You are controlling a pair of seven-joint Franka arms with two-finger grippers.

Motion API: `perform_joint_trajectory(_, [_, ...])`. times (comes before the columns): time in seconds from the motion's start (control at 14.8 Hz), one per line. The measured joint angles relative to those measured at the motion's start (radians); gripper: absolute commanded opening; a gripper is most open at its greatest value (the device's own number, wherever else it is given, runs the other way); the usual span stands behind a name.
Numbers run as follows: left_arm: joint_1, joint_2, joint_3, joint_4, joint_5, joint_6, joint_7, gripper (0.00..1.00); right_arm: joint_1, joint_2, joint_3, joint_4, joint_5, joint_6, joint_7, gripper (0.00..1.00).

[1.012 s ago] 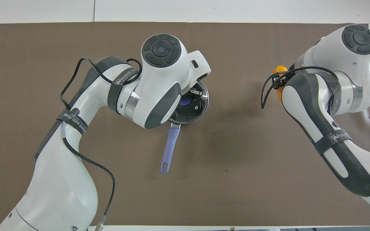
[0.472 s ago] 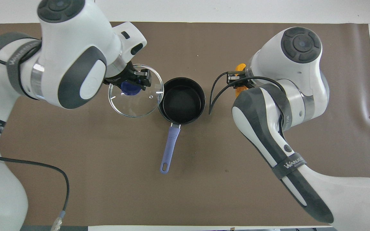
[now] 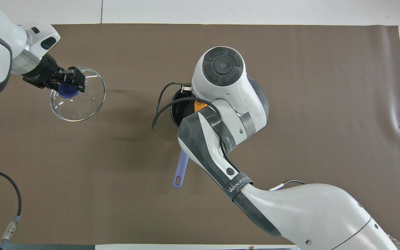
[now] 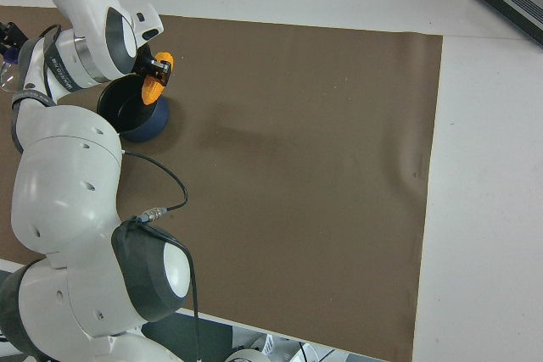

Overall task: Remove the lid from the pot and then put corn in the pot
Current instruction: 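Lift the lid away with the left gripper while the right gripper carries corn, then lower the corn into the black pot with the right gripper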

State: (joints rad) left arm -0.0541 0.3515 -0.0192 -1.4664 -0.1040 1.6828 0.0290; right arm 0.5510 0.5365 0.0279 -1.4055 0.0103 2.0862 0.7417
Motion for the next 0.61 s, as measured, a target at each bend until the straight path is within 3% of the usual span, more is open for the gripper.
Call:
perform_joint_trajectory(0.34, [0.123, -0.099, 0.002, -0.273, 0.023, 0.251, 0.115, 0.04, 0.045, 0.025, -0.002, -0.037, 0.0, 0.035, 0.054, 0.0])
perform_joint_trajectory(0.61, [0.159, -0.155, 0.003, -0.404, 0.035, 0.349, 0.123, 0.02, 0.043, 0.022, -0.01, -0.081, 0.0, 0.052, 0.054, 0.0])
